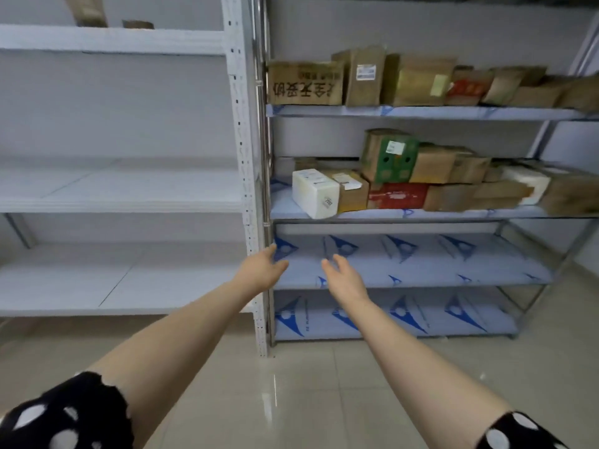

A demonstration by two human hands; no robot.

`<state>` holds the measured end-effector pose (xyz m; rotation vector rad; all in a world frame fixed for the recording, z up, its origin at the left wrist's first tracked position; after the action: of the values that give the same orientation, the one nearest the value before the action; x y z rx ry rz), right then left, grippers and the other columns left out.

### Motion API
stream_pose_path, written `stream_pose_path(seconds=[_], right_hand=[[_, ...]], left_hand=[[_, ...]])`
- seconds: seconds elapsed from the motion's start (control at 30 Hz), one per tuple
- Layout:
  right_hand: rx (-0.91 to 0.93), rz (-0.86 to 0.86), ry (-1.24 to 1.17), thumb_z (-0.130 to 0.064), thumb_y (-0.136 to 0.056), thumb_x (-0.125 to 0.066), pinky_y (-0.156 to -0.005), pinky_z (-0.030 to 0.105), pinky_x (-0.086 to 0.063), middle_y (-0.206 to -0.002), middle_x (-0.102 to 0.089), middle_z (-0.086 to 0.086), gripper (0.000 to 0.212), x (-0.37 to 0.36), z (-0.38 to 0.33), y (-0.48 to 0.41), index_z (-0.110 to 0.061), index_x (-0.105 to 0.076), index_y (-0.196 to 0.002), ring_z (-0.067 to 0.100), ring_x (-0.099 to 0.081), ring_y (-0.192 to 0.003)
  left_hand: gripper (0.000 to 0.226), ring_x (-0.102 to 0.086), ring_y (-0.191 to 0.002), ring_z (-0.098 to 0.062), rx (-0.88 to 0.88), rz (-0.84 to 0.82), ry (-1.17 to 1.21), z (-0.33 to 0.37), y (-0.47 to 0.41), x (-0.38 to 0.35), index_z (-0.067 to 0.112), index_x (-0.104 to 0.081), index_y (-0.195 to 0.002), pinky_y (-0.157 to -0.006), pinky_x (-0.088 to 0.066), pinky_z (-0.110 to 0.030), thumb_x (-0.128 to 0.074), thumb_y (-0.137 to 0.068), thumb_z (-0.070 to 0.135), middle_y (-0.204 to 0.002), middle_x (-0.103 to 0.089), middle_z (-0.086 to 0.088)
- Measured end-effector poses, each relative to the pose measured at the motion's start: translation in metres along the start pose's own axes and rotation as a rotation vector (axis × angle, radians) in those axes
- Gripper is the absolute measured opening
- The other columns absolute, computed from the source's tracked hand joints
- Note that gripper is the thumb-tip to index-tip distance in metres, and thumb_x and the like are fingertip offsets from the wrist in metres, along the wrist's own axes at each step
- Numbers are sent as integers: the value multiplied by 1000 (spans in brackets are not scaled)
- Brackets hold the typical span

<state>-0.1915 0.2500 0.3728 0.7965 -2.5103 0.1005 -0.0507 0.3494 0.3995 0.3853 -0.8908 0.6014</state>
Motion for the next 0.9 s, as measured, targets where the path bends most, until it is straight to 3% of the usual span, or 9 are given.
stream_pose_path(seconds=[0.33, 0.5, 0.73, 0.9], right_hand=[[-36, 67, 27, -34, -103, -32, -105, 33, -31, -150, -38, 5, 47, 60, -8, -191, -15, -33, -146, 24, -37, -135], [-3, 34, 48, -30, -103, -32, -99, 34, -35, -144, -44, 7, 42, 65, -22, -280, -14, -38, -142, 26, -41, -130], [28, -32, 100, -28, -101, -34, -88, 33, -43, -130, -57, 7, 36, 67, -20, -384, -16, -50, -132, 25, -53, -115], [78, -64, 193, -26, -102, -31, -99, 39, -43, -135, -51, 13, 39, 76, -24, -447, -10, -45, -136, 30, -50, -120]], left_hand=[[59, -54, -118, -28, -91, -26, -5, 74, -210, -32, 20, -24, -151, -90, -42, -28, -46, -99, 36, -142, -47, -9], [61, -42, -132, -29, -76, -28, 4, 94, -304, -29, 14, -25, -150, -104, -34, -33, -50, -98, 31, -148, -41, -11], [58, -39, -134, -28, -12, 5, 11, 110, -389, -37, 19, -24, -151, -103, -35, -34, -45, -100, 36, -151, -36, -9], [57, -35, -137, -29, 38, 32, 25, 119, -435, -38, 17, -25, -151, -106, -31, -33, -44, -100, 35, -154, -31, -10]])
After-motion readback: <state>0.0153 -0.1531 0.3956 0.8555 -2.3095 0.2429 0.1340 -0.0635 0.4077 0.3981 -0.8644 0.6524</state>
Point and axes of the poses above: each hand's wrist, its own y-axis away from the middle knuckle, its own x-axis out of the back of the hand, z = x × y, the point moved 3 cm from there along -y, towards the middle knuckle
